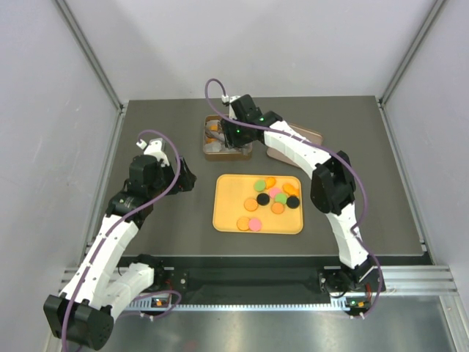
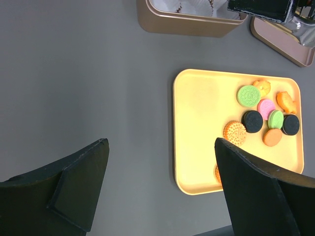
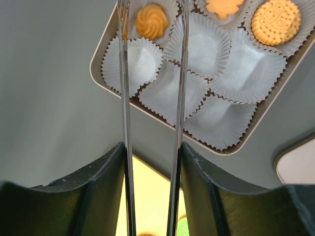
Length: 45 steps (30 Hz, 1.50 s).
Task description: Pack the cookies
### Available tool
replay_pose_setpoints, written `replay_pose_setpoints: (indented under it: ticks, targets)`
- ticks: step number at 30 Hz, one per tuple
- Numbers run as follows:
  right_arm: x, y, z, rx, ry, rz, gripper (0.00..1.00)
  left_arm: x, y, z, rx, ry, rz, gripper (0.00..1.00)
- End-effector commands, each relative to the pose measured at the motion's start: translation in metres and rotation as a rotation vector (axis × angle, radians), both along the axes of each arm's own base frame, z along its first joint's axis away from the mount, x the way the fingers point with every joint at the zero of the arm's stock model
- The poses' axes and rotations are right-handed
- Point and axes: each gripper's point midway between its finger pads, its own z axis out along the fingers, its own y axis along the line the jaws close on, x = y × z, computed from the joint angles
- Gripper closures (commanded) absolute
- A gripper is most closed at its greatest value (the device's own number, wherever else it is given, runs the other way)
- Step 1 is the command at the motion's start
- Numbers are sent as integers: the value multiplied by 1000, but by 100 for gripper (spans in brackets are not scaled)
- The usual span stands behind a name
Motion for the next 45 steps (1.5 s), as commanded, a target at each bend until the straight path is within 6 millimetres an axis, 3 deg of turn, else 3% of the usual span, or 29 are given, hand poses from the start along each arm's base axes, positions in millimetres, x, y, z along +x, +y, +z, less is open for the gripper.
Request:
replay_pose_setpoints:
  ticks: [1,6,7,9,10,11,13,15,16,17,20,22,23,25,32,45]
  targets:
    - [20,4,56,71,-136,-18,54,5,2,6,0,-31,7,7]
    - [13,-14,104,79,-215,-46,55,5,1,7,-2,-35,5,7]
    - [6,-21,118,84,-232,-52,55,5,1,7,-2,-35,5,7]
    - [-4,-33,129,77,-236,-63,55,5,1,8,-3,-36,4,7]
    - [-18,-43,156,107,-272,-67,56,5,2,9,-4,-41,7,7]
    - [-29,-52,139,74,-237,-73,56,4,2,9,-4,-39,5,7]
    - [-46,-69,139,70,-231,-89,56,4,2,10,-5,-44,5,7]
    - [-80,-94,131,67,-209,-98,57,4,1,11,-10,-47,1,7]
    - [-98,-107,150,100,-247,-105,56,4,0,10,-11,-45,0,7]
    - [-113,-119,121,56,-198,-111,56,4,-1,11,-13,-46,-6,7]
    - [-155,-143,97,40,-146,-124,55,4,-2,12,-21,-48,-13,7]
    - [-174,-155,94,35,-138,-128,55,4,-2,13,-25,-53,-14,7]
    - [-184,-162,75,4,-100,-134,55,4,-1,13,-24,-52,-11,7]
    - [-200,-167,62,-8,-79,-121,55,4,-1,14,-27,-54,-12,7]
    - [-214,-167,31,-79,-42,-100,55,4,0,10,-26,-41,-7,7]
    - [-213,-153,17,-215,-66,-67,53,4,1,8,-20,-38,2,7]
